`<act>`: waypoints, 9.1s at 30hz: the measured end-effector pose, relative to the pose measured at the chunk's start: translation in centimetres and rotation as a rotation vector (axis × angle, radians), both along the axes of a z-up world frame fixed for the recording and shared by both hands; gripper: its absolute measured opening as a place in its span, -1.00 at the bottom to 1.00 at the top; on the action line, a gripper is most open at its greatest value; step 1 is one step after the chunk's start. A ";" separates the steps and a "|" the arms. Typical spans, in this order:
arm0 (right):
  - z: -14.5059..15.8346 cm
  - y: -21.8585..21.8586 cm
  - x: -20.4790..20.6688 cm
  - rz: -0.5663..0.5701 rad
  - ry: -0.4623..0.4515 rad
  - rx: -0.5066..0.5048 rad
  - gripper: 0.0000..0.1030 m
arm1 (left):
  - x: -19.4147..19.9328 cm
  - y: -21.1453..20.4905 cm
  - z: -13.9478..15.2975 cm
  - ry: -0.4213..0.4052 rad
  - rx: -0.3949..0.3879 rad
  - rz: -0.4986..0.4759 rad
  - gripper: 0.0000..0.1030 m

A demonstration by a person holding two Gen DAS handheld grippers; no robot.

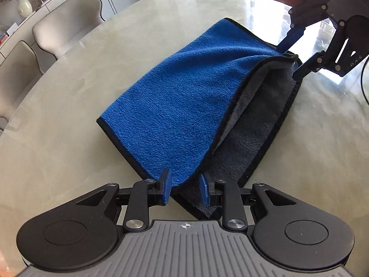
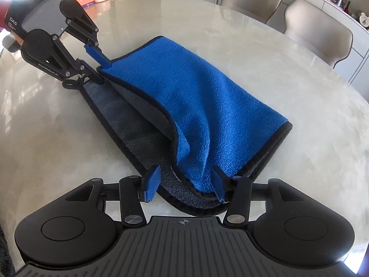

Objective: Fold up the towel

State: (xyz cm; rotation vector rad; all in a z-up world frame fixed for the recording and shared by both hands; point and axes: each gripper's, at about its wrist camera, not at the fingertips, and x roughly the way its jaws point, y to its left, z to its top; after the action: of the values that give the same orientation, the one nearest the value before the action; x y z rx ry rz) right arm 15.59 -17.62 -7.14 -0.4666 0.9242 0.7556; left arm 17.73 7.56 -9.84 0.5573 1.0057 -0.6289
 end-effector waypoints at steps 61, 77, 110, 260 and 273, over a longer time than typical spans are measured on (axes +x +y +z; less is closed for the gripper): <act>0.5 -0.9 5.8 -0.021 0.124 0.060 -0.77 | 2.9 1.2 2.3 0.095 -0.215 0.132 -0.59; 1.5 -2.1 1.6 0.087 0.146 -0.033 -0.65 | 1.0 1.5 1.9 0.156 -0.167 0.078 -0.43; 0.6 3.7 -0.5 0.182 0.034 -0.052 -0.85 | -1.6 0.3 0.3 0.108 -0.082 -0.040 -0.79; -1.6 -7.6 1.3 -0.628 0.252 0.481 -0.52 | -0.3 2.2 0.9 0.099 -0.330 0.602 -0.50; -3.5 -1.3 5.7 -0.617 0.136 0.627 -0.16 | 5.1 -2.0 -0.5 -0.007 -0.449 0.632 -0.29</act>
State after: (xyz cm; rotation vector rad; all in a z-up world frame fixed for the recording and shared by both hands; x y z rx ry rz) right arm 21.26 -18.96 -10.67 0.4158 0.8370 0.4687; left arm 22.84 5.52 -10.38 -0.1595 0.9290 -0.2661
